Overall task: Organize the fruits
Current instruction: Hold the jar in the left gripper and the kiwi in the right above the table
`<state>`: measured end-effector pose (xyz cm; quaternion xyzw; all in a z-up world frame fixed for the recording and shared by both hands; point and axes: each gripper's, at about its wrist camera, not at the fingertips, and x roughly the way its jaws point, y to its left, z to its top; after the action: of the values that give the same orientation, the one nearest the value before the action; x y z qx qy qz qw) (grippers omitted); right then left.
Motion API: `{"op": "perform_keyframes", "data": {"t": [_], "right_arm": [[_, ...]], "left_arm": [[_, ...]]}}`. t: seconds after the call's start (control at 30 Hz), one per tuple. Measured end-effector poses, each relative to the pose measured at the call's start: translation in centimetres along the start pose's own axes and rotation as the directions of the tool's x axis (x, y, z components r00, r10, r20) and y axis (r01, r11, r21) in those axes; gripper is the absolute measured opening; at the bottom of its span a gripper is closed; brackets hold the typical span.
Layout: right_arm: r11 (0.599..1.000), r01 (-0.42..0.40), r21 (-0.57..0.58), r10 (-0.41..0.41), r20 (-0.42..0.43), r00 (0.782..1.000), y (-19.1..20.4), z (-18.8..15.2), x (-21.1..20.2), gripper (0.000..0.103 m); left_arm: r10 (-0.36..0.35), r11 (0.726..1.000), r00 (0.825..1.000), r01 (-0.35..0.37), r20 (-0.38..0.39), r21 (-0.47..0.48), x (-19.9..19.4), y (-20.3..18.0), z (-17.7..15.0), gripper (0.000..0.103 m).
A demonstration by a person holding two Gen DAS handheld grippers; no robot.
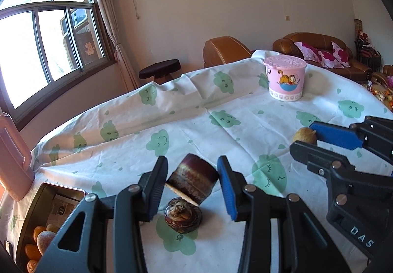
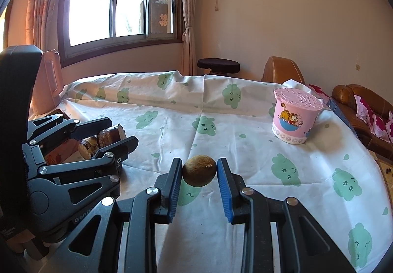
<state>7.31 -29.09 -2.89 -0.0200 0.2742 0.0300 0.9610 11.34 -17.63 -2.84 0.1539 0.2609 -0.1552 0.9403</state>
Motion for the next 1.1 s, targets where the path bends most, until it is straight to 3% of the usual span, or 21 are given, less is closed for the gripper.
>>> {"op": "perform_keyframes", "data": {"t": [1.1], "right_arm": [[1.000,0.012,0.008,-0.012,0.082,0.997,-0.2,-0.2,-1.4,0.031]], "left_arm": [[0.036,0.999,0.996,-0.033,0.075,-0.038,-1.9,0.6,-0.5,0.044]]}}
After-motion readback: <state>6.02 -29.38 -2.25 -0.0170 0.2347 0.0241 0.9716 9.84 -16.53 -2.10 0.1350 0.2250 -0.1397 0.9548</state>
